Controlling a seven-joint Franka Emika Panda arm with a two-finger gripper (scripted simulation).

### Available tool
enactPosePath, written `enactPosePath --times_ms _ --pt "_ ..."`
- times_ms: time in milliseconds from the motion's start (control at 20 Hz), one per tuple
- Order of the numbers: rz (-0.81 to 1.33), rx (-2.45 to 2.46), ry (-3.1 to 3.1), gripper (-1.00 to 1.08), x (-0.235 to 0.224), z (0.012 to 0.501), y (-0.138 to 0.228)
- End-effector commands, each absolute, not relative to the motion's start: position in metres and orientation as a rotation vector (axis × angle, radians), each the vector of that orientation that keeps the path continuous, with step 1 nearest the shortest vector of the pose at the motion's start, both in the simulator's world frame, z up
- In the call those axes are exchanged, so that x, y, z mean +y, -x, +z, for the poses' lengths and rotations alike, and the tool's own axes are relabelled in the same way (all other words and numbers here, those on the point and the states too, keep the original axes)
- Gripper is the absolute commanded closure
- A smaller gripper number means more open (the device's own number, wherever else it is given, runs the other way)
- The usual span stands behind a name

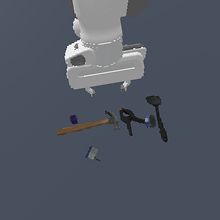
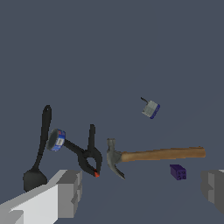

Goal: Pick up a designated object from a clutter of objects.

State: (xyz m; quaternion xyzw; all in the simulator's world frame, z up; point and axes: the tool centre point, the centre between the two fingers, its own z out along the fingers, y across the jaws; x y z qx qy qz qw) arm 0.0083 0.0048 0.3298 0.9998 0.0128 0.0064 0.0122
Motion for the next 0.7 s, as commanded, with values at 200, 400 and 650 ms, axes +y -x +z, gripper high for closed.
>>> enactPosePath --times_ms 200,400,650 --pt "0.031 0.042 -3.120 -0.92 0.004 0.333 -0.010" --pt "0.055 0.047 -3.127 -0.92 0.003 0.341 -0.013" --pt "0.058 0.047 -3.127 -0.92 0.003 0.342 -0.013"
